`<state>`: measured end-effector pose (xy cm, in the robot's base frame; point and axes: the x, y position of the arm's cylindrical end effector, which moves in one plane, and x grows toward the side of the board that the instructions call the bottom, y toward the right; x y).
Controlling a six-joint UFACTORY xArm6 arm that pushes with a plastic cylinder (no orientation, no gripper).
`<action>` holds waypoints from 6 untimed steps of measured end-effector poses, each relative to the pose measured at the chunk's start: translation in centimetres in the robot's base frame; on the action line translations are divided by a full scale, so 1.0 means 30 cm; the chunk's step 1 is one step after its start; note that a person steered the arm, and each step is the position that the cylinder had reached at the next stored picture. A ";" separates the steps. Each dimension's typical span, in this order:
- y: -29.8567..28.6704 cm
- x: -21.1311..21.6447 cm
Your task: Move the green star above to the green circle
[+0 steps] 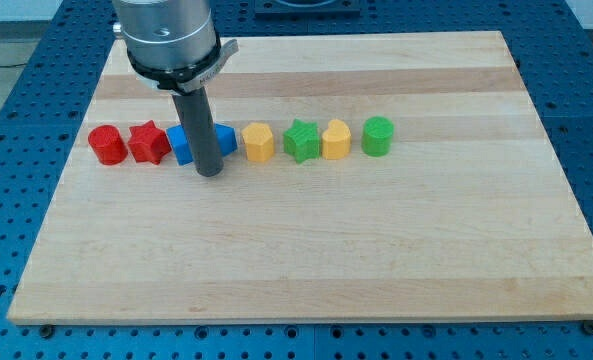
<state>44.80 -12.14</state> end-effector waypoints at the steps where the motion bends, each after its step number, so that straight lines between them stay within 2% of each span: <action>1: 0.075 0.079; 2: 0.231 0.057; 3: 0.309 -0.032; 6: 0.465 -0.276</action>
<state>36.53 1.79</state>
